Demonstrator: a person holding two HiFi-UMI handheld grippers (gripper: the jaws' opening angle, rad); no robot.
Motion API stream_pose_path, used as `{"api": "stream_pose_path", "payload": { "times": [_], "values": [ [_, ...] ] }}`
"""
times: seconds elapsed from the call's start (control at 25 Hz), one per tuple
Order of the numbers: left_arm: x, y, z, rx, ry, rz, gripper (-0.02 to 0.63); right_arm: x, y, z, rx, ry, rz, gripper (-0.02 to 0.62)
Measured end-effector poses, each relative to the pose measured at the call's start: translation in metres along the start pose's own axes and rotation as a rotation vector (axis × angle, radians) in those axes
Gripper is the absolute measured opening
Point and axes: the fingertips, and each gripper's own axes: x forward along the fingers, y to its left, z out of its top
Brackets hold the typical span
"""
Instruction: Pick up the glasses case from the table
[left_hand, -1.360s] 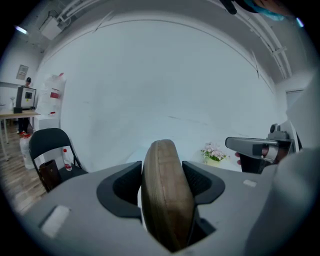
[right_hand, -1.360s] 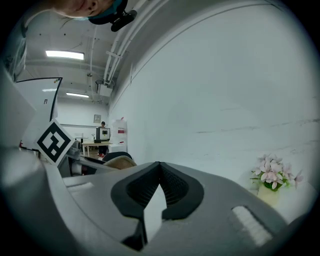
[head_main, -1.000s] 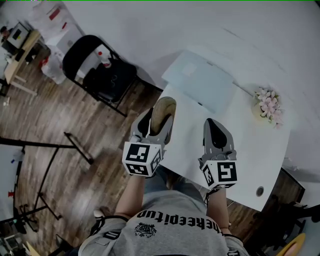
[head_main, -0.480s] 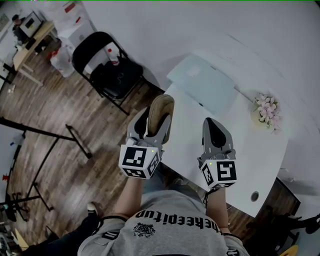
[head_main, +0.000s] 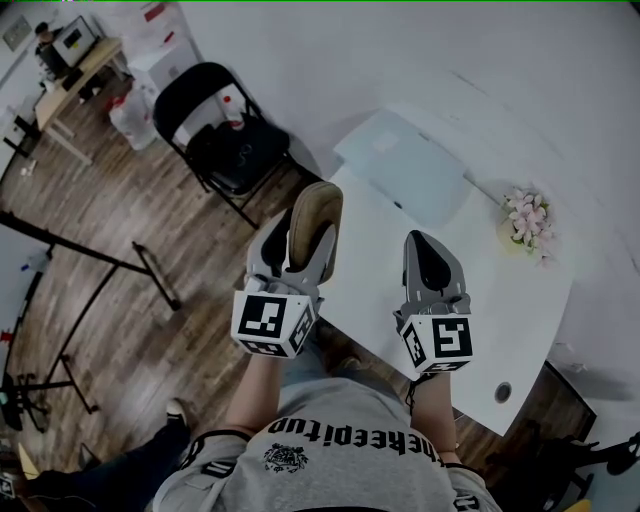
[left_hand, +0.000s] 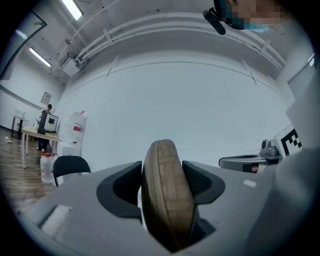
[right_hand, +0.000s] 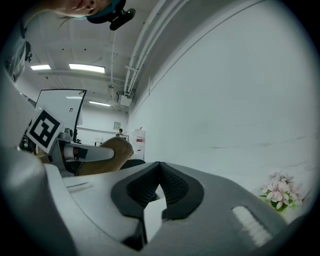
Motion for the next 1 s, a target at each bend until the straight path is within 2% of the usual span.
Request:
{"api": "stream_pose_path", "payload": {
  "times": [1.0],
  "values": [
    [-0.057, -0.017, 0.024, 0.038, -0.103, 0.069, 0.272, -0.037, 0.023, 0.016, -0.019, -0.045, 0.059, 0.003]
  ]
}}
